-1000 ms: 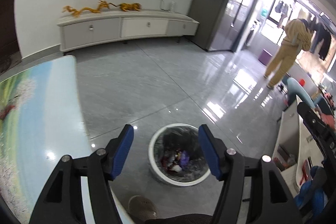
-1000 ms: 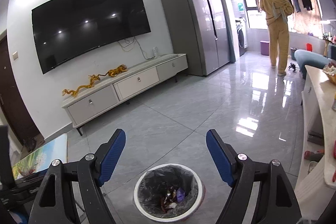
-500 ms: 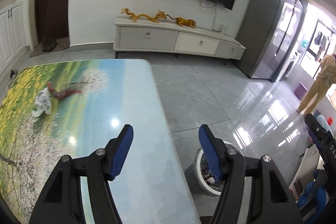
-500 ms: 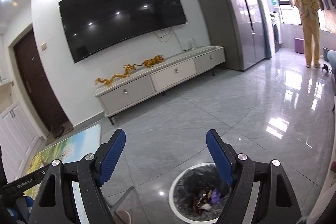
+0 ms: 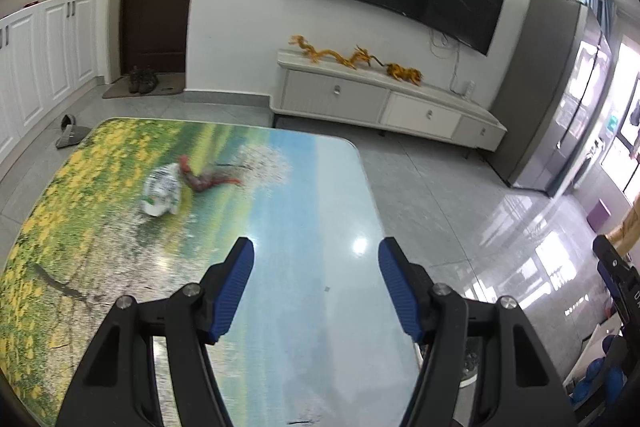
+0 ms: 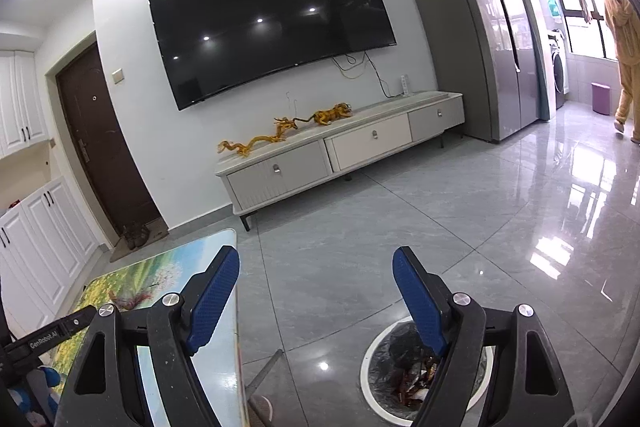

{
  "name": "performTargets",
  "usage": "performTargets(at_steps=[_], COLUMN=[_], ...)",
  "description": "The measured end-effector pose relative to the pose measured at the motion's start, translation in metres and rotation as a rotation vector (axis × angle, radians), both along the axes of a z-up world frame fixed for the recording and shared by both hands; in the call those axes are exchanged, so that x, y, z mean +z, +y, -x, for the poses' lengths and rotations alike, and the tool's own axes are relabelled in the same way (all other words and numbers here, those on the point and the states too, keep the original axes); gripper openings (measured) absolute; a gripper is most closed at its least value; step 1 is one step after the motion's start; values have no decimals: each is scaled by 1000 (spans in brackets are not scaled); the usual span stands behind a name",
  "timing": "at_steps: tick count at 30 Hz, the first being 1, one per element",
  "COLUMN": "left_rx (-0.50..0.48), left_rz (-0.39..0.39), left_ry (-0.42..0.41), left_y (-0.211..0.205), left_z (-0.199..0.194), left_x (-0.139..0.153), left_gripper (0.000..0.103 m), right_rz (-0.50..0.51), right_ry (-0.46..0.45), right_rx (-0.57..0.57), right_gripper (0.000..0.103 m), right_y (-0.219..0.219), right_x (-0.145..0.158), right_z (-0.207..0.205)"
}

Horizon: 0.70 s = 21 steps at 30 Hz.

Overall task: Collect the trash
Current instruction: 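Move both open tools back over the table toward the remaining trash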

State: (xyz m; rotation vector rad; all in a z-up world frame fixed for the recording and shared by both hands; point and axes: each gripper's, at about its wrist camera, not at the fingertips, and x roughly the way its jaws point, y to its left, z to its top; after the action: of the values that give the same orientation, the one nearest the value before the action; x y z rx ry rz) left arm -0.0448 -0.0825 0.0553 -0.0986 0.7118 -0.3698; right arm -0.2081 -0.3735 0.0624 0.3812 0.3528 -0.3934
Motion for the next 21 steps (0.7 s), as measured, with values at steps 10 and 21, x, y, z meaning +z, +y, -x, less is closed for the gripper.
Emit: performTargets(at_steps=[10,21], left_rx=[235,366], left_rz=[-45,-61], left_ry=[-80,-26], left_y=[116,200], left_z=[16,15], left_x=[21,-1], left_gripper=[63,63], right_rz=[13,6], right_ry=[-44,10], right_rx=[73,155], right_gripper=[78,79], right_y=[22,53], right_x=[13,1], right_z=[-19,-43])
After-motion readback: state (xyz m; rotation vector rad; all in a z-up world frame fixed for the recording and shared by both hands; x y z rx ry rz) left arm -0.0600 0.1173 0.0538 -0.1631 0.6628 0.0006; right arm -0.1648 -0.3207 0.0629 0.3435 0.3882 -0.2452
